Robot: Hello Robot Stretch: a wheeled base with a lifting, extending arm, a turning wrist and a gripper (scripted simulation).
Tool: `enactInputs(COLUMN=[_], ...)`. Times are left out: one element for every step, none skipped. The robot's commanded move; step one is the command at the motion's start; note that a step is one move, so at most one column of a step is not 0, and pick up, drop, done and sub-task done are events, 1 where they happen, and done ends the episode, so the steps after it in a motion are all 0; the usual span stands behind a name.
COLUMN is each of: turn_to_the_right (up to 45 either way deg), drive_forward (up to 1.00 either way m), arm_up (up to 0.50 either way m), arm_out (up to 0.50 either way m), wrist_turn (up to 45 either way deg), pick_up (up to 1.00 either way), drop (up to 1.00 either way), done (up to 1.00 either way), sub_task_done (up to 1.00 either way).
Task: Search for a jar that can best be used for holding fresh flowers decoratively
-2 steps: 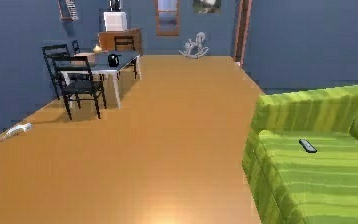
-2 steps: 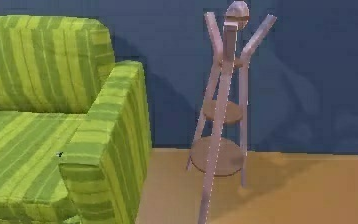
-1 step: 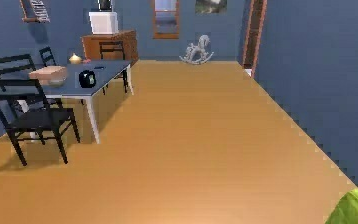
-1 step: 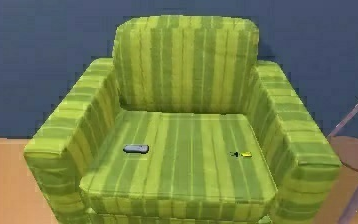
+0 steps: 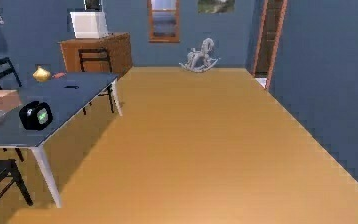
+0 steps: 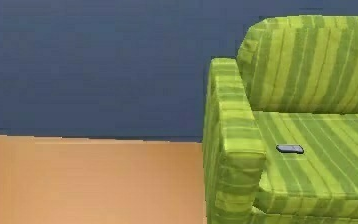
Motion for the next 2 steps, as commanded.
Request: enactInputs(turn_to_the_right=[45.0, 27.0], drive_forward=[0.0, 0.0], arm_up=[0.0, 0.0], arm_out=[0.0, 0.0], wrist_turn=[0.0, 0.0], pick_up=[0.0, 0.0], drop=[0.0, 0.0], done=[0.0, 0.0], sub_task_done=[0.0, 0.0])
